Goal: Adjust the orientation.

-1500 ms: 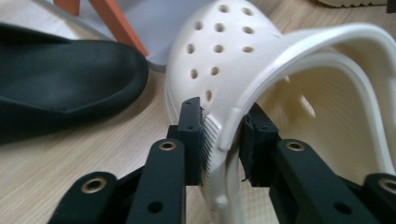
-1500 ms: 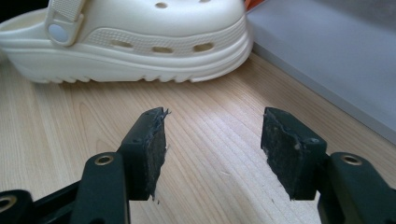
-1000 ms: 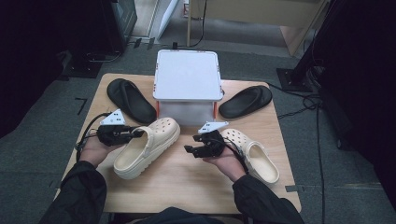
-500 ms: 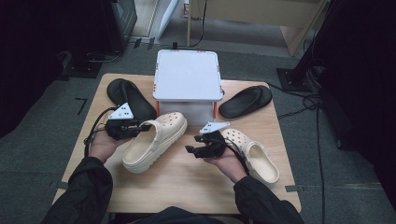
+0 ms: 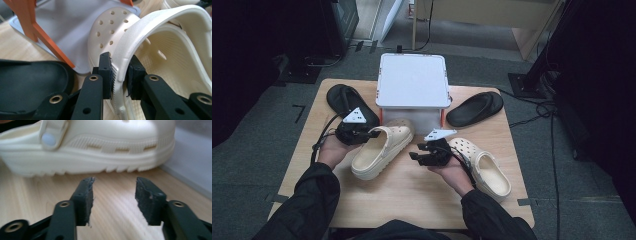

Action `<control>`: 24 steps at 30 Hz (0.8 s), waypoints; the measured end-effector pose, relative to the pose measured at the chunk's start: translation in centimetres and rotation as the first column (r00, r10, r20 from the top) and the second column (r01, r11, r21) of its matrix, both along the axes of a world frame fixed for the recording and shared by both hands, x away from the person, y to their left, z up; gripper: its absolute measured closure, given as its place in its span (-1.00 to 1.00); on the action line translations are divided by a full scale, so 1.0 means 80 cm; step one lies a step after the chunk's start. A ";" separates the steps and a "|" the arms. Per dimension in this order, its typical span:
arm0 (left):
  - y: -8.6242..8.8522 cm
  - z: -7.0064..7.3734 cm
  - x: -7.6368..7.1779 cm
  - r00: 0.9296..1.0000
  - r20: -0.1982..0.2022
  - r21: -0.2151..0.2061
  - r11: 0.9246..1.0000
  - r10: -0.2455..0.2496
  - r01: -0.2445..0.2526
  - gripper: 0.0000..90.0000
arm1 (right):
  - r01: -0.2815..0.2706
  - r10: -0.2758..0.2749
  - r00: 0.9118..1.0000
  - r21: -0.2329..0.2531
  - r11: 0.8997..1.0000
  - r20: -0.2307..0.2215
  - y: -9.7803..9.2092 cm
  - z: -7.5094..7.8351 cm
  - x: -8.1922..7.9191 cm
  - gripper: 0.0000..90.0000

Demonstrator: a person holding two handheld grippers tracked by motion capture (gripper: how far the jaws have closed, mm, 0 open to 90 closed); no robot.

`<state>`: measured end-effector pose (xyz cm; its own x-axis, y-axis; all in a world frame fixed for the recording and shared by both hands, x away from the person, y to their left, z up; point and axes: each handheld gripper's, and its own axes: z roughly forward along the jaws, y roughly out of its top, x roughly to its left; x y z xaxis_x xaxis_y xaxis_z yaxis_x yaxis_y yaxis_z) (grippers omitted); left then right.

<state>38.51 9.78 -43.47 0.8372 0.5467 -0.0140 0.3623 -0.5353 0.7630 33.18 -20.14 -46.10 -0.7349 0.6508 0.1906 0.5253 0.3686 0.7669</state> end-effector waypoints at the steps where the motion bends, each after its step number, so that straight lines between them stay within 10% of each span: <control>1: -0.001 0.000 -0.002 1.000 -0.003 -0.001 1.000 0.006 -0.006 0.73 | 0.002 -0.002 1.000 0.001 1.000 0.001 0.003 0.000 0.003 0.20; 16: -0.013 0.001 -0.023 0.994 -0.019 -0.052 0.993 0.107 -0.108 0.72 | 0.012 -0.012 0.999 -0.003 1.000 0.052 0.032 -0.007 0.036 0.34; 24: -0.016 -0.008 -0.025 0.994 -0.069 -0.032 0.996 0.080 -0.082 0.61 | 0.044 -0.043 0.999 -0.035 0.998 0.031 0.036 -0.017 0.049 0.37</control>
